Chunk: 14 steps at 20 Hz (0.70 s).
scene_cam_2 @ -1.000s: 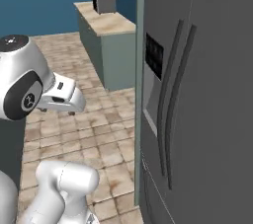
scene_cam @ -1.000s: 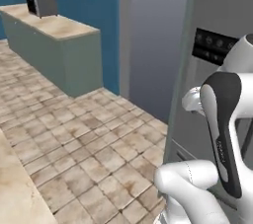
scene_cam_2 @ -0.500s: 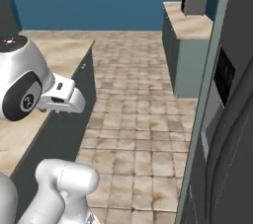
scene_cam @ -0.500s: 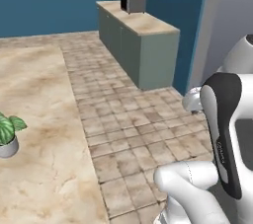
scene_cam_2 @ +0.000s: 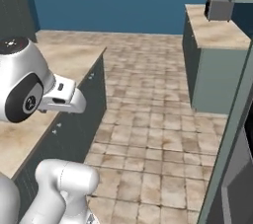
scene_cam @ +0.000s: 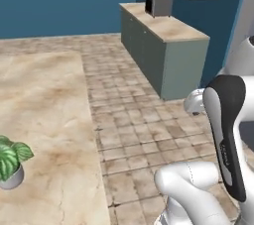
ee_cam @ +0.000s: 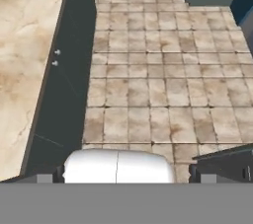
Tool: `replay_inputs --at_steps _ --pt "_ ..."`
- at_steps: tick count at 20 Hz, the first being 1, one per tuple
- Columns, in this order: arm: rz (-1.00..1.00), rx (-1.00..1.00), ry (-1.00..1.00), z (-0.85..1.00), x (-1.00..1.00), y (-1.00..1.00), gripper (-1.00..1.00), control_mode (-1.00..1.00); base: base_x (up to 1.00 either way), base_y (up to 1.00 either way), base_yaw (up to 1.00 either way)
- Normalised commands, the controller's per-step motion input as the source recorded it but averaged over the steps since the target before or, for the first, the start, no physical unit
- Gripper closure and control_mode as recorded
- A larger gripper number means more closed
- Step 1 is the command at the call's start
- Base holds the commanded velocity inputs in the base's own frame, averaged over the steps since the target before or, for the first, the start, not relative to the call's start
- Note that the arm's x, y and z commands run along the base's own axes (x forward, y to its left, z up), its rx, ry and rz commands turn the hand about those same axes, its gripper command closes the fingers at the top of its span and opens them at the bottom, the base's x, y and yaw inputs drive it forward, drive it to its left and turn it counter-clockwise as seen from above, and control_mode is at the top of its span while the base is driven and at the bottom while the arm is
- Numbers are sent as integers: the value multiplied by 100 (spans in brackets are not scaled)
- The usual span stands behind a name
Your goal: Organize the utensils by type. Pick up the wooden spoons from the counter and place them in the open cabinet. Then pick up the metallic utensils from the counter and place them in the open drawer.
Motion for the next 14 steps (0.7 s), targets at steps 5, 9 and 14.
replay_inputs --at_steps 5,9,14 --pt "0 0 0 0 0 0 -100 100 100 -9 5" --pt "0 0 0 0 0 0 -100 100 100 -15 8" --pt "0 0 0 0 0 0 -100 100 100 -26 8"
